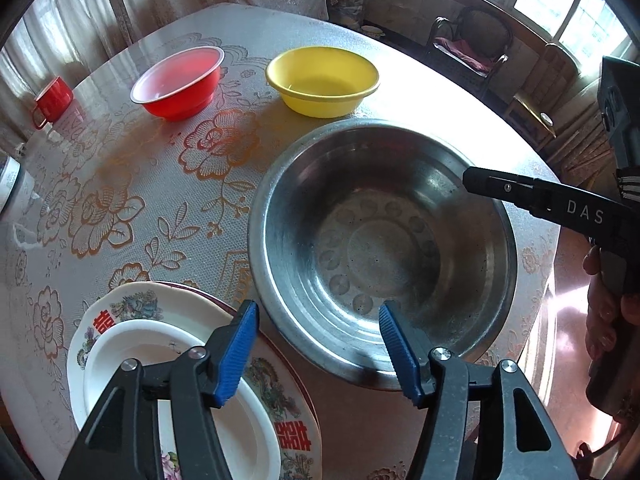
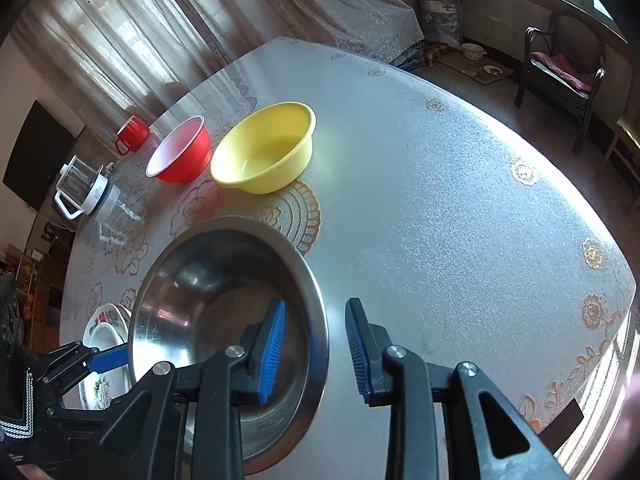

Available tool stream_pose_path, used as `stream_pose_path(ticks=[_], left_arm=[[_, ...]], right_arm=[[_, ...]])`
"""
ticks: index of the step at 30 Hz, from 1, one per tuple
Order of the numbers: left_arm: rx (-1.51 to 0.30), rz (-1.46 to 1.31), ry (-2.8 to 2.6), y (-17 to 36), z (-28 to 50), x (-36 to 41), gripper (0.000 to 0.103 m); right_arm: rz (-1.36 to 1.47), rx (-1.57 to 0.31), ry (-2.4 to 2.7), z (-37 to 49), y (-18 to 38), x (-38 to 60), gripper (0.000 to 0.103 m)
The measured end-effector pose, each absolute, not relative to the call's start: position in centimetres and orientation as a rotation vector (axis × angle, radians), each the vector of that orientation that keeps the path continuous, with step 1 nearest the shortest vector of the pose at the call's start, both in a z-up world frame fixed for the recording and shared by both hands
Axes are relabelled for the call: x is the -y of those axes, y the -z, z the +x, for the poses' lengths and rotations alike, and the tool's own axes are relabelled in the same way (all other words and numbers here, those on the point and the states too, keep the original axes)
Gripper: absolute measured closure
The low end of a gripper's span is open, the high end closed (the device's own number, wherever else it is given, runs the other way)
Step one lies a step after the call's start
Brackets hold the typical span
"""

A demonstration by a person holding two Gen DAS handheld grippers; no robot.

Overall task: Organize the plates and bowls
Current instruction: 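Move the left tool to the rim of the yellow bowl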

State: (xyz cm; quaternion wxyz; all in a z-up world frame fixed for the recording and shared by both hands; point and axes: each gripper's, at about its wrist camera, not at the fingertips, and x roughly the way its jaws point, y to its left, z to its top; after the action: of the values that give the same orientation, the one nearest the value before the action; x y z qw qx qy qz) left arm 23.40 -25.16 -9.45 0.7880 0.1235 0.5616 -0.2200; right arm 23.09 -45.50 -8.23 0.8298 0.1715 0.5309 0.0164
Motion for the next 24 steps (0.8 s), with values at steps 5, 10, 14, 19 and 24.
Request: stream_pose_path(ticks=[5, 10, 14, 19, 24], left_arm=[[-1.170, 0.254, 0.461, 7.7, 23.5, 25.1, 0.035], [-1.124, 0.249, 0.428, 6.0, 24.5, 25.5, 0.035], [-1.107, 0.233, 0.404, 5.0, 25.7, 25.7, 0.034], [-1.091, 0.242, 0.362, 4.7, 27.4, 26.3, 0.032], [-1.108, 0.232, 0.329, 5.1, 29.6, 27.0, 0.032]], right_arm=[[0.375, -1.105, -0.026, 23.0, 7.1, 46.3, 0.072], [0.372, -1.104, -0.021, 23.7, 6.8, 46.6, 0.072], [0.364, -1.101, -0.036, 24.7, 6.4, 46.7, 0.072], [0.300, -1.107, -0.053, 26.5, 6.0, 46.8, 0.072], [0.264, -1.111, -0.061, 29.0, 5.7, 47.7, 0.072]])
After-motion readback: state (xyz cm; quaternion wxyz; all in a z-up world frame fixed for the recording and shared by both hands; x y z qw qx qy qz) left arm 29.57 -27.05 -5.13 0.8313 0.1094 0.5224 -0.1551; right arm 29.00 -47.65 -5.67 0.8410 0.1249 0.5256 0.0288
